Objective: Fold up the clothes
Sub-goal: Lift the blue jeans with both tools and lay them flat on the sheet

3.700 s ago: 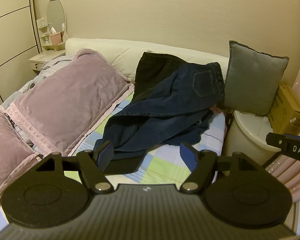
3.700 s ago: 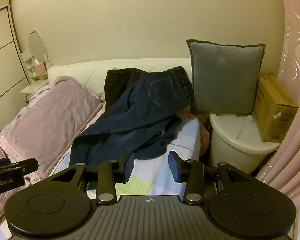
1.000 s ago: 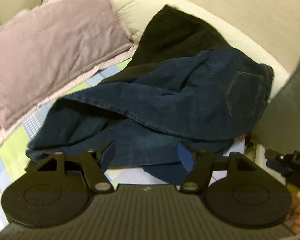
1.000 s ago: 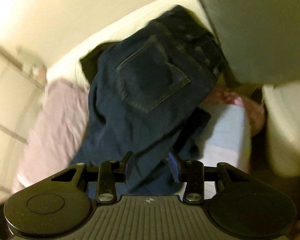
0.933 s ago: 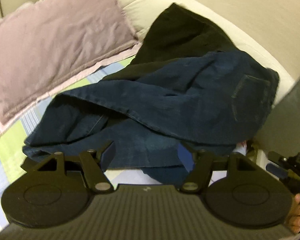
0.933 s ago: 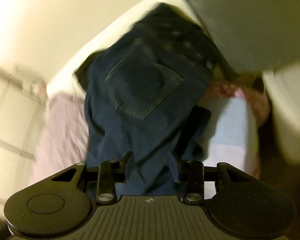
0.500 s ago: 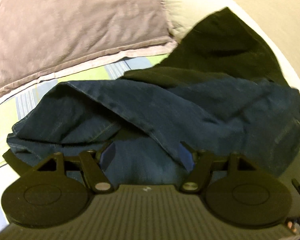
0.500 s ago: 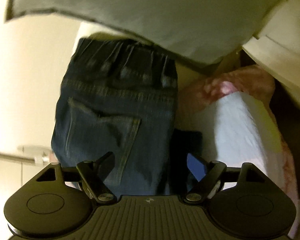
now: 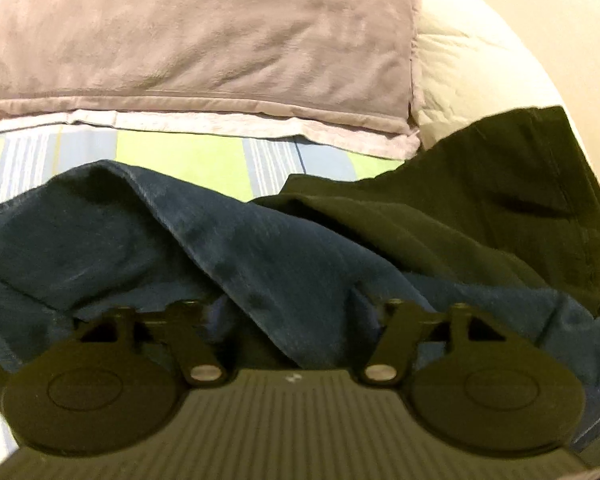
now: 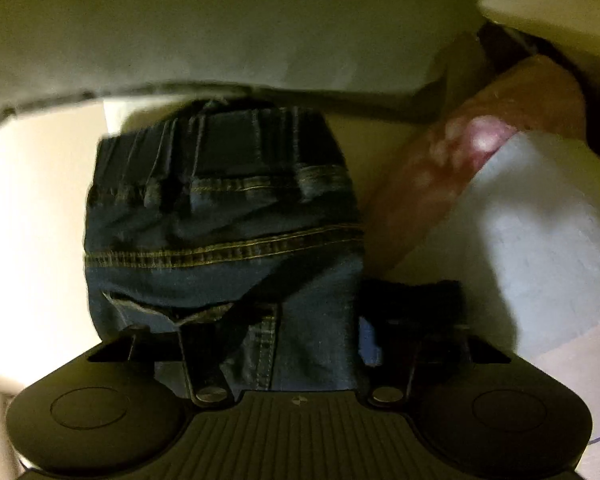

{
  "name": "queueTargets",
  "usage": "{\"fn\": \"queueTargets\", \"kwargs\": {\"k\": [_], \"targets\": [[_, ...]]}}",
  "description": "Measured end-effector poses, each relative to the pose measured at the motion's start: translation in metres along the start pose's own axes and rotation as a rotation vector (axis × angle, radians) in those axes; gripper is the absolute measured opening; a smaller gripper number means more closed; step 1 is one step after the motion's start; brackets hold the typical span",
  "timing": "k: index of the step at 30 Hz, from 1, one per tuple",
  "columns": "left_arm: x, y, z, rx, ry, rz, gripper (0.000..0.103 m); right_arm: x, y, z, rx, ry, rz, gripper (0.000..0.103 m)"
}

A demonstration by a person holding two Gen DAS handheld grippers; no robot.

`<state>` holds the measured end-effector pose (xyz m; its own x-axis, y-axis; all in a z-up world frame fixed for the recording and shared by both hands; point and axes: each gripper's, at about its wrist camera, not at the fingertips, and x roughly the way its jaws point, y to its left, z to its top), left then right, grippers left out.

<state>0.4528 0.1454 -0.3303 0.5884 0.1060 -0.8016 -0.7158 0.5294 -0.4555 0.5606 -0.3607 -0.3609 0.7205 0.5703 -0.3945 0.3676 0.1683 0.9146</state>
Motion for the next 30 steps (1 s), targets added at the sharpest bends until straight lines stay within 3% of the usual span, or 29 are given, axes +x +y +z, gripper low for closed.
{"fn": "queueTargets", "kwargs": {"k": [1, 3, 4, 9, 12, 18, 23, 30], "targets": [[0.001, 0.001, 0.001, 0.004, -0.003, 0.002, 0.018, 0.001, 0.006, 0.000, -0.038, 0.006, -0.011, 0.039], [-0.004, 0.004, 0.004, 0.009, -0.012, -0.011, 0.011, -0.005, 0.022, -0.003, -0.128, 0.023, -0.051, 0.030], [-0.010, 0.005, 0.005, 0.012, -0.026, -0.021, 0.006, -0.009, 0.031, -0.005, -0.177, 0.030, -0.070, 0.005], [-0.057, 0.012, 0.010, 0.057, -0.097, -0.077, 0.005, -0.030, 0.075, -0.015, -0.420, 0.065, -0.168, 0.004], [-0.096, 0.023, 0.011, 0.056, -0.164, -0.096, 0.004, -0.048, 0.112, -0.032, -0.561, 0.076, -0.151, 0.004], [-0.197, 0.073, 0.011, -0.016, -0.340, -0.149, 0.004, -0.080, 0.193, -0.087, -0.759, 0.083, 0.075, 0.003], [-0.315, 0.137, 0.004, -0.061, -0.557, -0.084, 0.003, -0.095, 0.248, -0.163, -0.885, 0.174, 0.246, 0.003], [-0.497, 0.257, -0.031, -0.061, -0.792, 0.062, 0.003, -0.135, 0.279, -0.303, -1.001, 0.425, 0.483, 0.003]]}}
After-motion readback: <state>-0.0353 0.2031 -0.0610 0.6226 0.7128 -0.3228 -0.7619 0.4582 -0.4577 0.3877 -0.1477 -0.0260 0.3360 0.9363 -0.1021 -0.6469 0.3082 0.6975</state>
